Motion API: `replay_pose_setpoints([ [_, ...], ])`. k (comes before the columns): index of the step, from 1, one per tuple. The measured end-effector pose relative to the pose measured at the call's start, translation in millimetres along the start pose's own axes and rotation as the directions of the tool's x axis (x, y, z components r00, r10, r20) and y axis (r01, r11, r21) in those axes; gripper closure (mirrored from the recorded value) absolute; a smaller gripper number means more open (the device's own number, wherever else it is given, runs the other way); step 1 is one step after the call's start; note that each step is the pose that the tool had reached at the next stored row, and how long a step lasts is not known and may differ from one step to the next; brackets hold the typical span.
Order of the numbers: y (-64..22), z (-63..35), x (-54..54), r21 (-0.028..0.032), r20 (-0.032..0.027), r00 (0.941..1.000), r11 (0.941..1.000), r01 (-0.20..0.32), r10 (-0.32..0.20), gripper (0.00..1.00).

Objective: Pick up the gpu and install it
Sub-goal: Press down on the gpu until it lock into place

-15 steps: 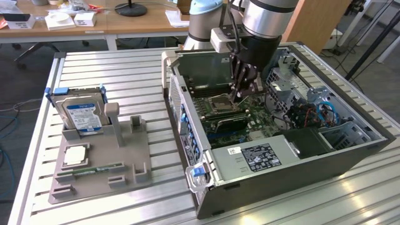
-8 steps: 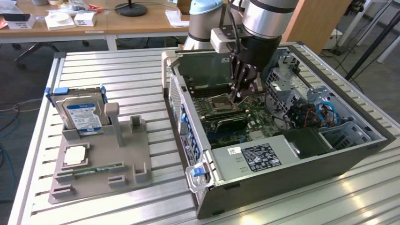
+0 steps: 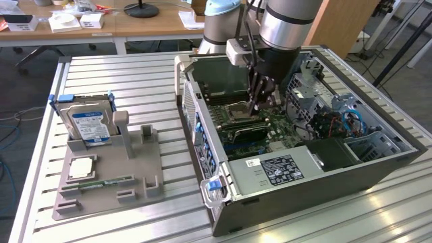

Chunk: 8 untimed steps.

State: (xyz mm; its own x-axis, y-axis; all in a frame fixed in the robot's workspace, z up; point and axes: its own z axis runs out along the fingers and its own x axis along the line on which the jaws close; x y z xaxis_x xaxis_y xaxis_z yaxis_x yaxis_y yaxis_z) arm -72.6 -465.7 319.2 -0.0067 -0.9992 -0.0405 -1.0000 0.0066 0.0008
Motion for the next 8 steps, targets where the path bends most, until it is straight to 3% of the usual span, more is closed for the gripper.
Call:
replay_pose_setpoints([
  [8, 0.0, 14.5, 0.6, 0.0, 0.0, 1.0, 1.0, 0.0, 0.0, 0.9],
])
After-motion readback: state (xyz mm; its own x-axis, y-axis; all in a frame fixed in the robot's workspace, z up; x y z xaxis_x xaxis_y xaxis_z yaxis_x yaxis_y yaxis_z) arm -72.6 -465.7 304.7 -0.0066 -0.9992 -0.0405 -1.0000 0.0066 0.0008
